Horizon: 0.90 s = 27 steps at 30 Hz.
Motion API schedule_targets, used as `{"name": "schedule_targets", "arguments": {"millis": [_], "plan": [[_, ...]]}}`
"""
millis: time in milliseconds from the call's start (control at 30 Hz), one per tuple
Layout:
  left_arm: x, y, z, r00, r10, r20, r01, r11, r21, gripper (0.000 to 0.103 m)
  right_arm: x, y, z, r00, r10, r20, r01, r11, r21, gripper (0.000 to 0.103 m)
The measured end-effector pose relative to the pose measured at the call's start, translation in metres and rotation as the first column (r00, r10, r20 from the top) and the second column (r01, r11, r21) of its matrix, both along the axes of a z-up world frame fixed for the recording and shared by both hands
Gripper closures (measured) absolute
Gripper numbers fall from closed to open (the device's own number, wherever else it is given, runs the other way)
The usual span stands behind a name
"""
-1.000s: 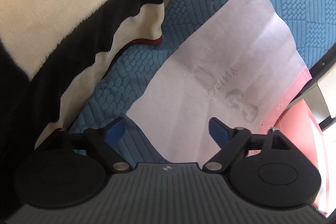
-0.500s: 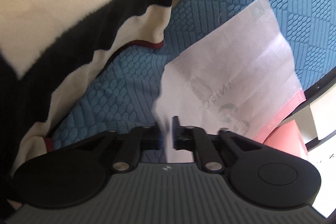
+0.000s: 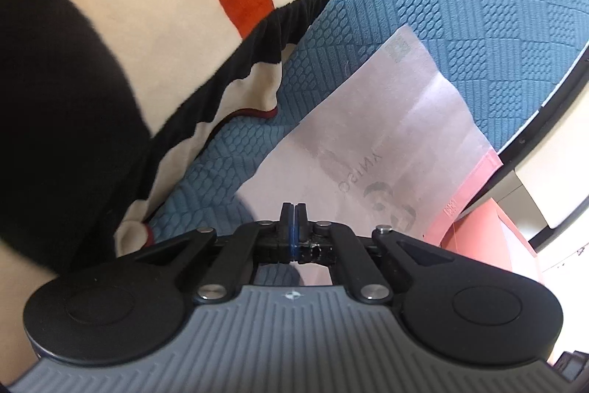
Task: Organize objects
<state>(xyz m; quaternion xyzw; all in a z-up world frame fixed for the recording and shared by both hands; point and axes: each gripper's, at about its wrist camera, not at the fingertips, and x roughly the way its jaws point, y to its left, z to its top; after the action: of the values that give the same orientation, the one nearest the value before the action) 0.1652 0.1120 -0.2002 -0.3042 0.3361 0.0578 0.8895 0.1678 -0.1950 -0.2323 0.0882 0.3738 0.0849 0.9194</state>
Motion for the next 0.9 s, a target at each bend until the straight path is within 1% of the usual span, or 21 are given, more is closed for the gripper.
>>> {"name": "schedule_targets", "arguments": {"millis": [100,200,267,333,367,400,433,467,500,633,833,900], "plan": [[-0.015,0.000,0.004,1.000,-0.003,0.007,0.003,1.000,-0.006,0.103,-0.003,-0.003,0.001,1.000,-0.015,-0.005,0.015,1.000,0.000,0.062],[-0.021,-0.001,0.003,1.000,-0.002,0.002,0.002,1.000,-0.026,0.103,-0.007,-0.007,0.002,1.000,-0.025,-0.002,0.025,1.000,0.007,0.062],[-0.021,0.001,-0.001,1.000,0.014,-0.001,-0.014,0.998,-0.062,0.102,-0.008,-0.009,0.002,1.000,-0.025,0.004,0.025,1.000,0.004,0.062],[-0.018,0.004,-0.011,1.000,0.021,-0.021,-0.023,0.993,-0.120,0.100,-0.009,-0.010,0.002,1.000,-0.021,0.010,0.021,1.000,0.005,0.062],[-0.015,0.006,-0.015,0.999,0.017,-0.031,-0.021,0.988,-0.150,0.093,-0.009,-0.010,0.002,1.000,-0.020,0.009,0.020,1.000,0.007,0.061],[-0.013,0.007,-0.020,0.999,0.014,-0.036,-0.020,0.983,-0.181,0.076,-0.010,-0.011,0.001,1.000,-0.019,0.008,0.019,1.000,0.009,0.061],[-0.011,0.009,-0.025,0.999,0.013,-0.040,-0.021,0.978,-0.208,0.063,-0.010,-0.012,0.001,1.000,-0.020,0.007,0.020,1.000,0.012,0.061],[-0.009,0.009,-0.029,0.999,0.016,-0.040,-0.024,0.974,-0.223,0.046,-0.010,-0.013,0.001,1.000,-0.022,0.006,0.022,1.000,0.015,0.061],[-0.008,0.010,-0.031,0.999,0.018,-0.031,-0.024,0.973,-0.229,0.044,-0.010,-0.015,0.001,1.000,-0.026,0.004,0.026,0.999,0.018,0.060],[0.006,0.015,-0.042,0.999,0.028,-0.018,-0.031,0.970,-0.243,0.044,-0.007,-0.019,-0.002,0.999,-0.037,-0.014,0.038,0.999,0.035,0.060],[0.032,0.027,-0.064,0.998,0.042,-0.048,-0.052,0.971,-0.232,0.045,-0.004,-0.012,-0.005,1.000,-0.024,-0.021,0.024,0.999,0.025,0.060],[0.041,0.029,-0.067,0.997,0.048,-0.057,-0.059,0.976,-0.209,0.045,-0.002,-0.010,-0.006,1.000,-0.017,-0.016,0.017,1.000,0.015,0.060]]}}
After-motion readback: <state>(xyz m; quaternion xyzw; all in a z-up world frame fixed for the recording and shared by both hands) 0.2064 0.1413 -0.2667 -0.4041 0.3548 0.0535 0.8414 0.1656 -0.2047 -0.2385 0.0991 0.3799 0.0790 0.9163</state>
